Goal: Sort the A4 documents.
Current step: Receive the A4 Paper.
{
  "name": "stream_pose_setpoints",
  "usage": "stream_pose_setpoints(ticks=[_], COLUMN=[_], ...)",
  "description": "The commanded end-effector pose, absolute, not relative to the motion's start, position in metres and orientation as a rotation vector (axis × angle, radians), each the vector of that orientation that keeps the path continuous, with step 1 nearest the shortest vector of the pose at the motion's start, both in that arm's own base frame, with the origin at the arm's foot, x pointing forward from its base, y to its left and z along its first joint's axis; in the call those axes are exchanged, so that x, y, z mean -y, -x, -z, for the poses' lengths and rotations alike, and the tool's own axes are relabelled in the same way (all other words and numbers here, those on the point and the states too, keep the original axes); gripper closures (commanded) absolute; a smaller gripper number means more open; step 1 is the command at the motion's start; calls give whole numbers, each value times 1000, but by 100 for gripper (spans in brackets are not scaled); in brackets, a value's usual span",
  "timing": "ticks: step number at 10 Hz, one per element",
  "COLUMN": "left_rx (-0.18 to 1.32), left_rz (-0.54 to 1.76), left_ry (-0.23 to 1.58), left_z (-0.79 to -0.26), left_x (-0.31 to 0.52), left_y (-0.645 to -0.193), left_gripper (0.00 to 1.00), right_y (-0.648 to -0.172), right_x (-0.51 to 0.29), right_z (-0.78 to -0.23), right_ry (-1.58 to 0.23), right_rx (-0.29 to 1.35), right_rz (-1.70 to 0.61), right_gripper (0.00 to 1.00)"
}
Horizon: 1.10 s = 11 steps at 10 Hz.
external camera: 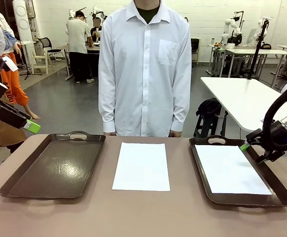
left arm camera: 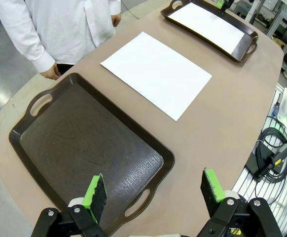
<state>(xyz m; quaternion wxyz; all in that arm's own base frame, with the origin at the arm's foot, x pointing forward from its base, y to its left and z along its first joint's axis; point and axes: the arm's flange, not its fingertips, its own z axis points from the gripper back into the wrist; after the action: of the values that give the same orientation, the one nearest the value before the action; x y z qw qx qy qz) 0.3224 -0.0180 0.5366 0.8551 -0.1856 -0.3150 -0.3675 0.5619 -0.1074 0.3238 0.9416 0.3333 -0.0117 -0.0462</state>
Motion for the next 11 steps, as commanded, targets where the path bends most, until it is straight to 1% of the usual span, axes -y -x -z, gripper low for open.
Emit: stream_pose_setpoints(ticks=[1, 4, 5, 6, 8, 11], left_rx=[671, 671, 671, 671, 671, 671], left_rz=[781, 781, 781, 781, 781, 781], left_ry=[400, 400, 400, 400, 400, 400], left_z=[-534, -534, -534, -534, -534, -534], left_x=[17, 17, 17, 17, 17, 17], left_y=[-324, -324, -324, -324, -324, -324], left_gripper=[0, 0, 0, 0, 0, 0], right_y=[-563, -562, -547, -532, -500, -451], right_x=[107, 107, 96, 83, 64, 48], right_z=[-323, -324, -354, -391, -456, -506], right_ry=[-679, -680, -662, -686, -702, -759], right_rx=[24, 24, 134, 229, 391, 495], right_rz=[94, 94, -11, -121, -355, -737], right_gripper=[0, 0, 0, 0, 0, 0])
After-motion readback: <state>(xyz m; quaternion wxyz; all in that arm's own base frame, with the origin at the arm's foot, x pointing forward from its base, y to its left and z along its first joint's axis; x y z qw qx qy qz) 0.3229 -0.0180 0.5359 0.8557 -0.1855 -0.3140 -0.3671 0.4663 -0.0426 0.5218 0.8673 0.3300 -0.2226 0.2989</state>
